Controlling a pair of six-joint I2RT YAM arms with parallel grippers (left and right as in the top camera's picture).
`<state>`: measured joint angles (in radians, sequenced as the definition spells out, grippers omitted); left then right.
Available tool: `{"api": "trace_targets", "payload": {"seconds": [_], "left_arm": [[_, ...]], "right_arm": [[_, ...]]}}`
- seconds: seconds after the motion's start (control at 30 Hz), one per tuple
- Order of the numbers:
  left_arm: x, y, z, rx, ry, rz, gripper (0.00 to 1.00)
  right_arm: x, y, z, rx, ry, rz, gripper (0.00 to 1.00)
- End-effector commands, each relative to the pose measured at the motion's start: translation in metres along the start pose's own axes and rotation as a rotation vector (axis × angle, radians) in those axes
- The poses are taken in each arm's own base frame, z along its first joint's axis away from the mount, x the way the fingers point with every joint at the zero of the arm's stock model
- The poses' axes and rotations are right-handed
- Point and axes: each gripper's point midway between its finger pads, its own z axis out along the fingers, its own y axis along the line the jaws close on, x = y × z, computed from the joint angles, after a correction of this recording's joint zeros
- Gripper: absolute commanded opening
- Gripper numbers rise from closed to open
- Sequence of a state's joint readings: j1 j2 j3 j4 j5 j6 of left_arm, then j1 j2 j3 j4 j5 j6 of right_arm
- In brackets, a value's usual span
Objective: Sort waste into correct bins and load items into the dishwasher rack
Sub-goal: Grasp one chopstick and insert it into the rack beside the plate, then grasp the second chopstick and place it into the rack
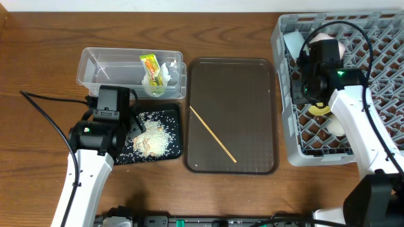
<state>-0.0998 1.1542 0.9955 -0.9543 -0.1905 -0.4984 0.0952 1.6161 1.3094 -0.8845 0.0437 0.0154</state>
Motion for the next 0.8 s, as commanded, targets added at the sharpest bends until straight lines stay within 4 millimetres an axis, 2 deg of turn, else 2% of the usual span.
{"api": "trace_targets", "payload": {"seconds": [0.0,0.1,0.27,0.53,0.77], "left_arm": [[-0.004,0.003,-0.002,-0.016,-0.014,-0.018,0.83],[-0.004,0.003,-0.002,-0.016,-0.015,-0.018,0.83],[-0.004,0.003,-0.002,-0.016,-0.014,-0.018,0.83],[-0.004,0.004,-0.002,-0.018,-0.011,-0.017,0.83],[-0.003,0.004,-0.002,-0.019,-0.011,-0.017,0.83]], "right_arm": [[-0.021,0.033,-0.026,-0.127,-0.104,-0.005,0.25],[-0.024,0.069,-0.036,-0.237,-0.132,-0.059,0.27],[0.001,0.127,-0.026,-0.305,-0.066,-0.196,0.32],[0.07,0.205,0.02,-0.347,0.137,-0.411,0.36],[0.125,0.247,0.062,-0.342,0.282,-0.556,0.39]]}}
